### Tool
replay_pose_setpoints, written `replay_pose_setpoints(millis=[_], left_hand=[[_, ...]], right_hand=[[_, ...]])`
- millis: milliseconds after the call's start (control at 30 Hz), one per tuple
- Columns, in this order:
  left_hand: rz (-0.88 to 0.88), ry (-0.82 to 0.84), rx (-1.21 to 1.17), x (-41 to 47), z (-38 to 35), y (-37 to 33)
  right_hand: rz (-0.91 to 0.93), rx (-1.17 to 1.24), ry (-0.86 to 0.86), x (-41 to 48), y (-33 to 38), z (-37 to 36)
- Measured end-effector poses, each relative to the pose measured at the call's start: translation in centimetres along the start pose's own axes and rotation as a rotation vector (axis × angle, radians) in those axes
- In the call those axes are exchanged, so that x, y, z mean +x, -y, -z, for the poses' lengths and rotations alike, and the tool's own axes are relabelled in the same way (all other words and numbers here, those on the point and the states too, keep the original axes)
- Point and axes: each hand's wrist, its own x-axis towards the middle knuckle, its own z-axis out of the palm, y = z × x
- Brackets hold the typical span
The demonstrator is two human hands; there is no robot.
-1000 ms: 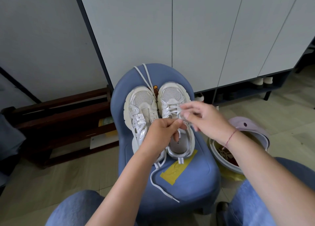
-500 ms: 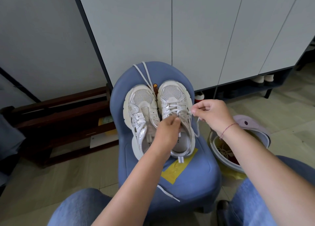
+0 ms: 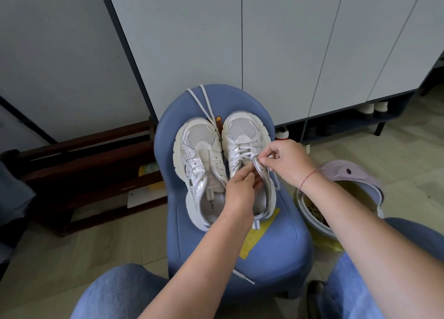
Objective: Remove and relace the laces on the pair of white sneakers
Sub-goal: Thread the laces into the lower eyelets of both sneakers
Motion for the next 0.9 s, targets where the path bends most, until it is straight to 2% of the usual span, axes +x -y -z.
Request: replay_pose_setpoints(millis=[133,233,400,500,567,700,900], left_hand=[[0.021,0.006,-0.062,0.0,0.0,-0.4],[0.063,-0.017,-0.139,0.1,-0.2,-0.6],[0.183,-0.061,-0.311,0.3,-0.3,-0.9],[0.229,-0.065,-0.377,0.5,0.1,-0.6],[0.233,-0.072,-0.378,0.7,0.1,-0.4],[0.226,-0.078,-0.355,1.2,-0.1,-0.2],[0.183,-0.148,-0.413,1.4,-1.2,0.8]], right_hand=[[-0.05,0.194,-0.016,0.2,-0.3,-0.4],[-0.081,0.255,-0.009,0.0,-0.5,-0.3],[-0.063,0.149,-0.029,0.0,-0.8,-0.7],[-0.075,0.168,-0.054,-0.1,-0.8,-1.2],[-0.093,0.206,-0.05,-0.3,-0.9,-1.4],[-0.096,0.19,0.089,-0.9,-1.2,-1.2],[-0.069,0.246,0.115,-1.1,-1.9,-0.5]])
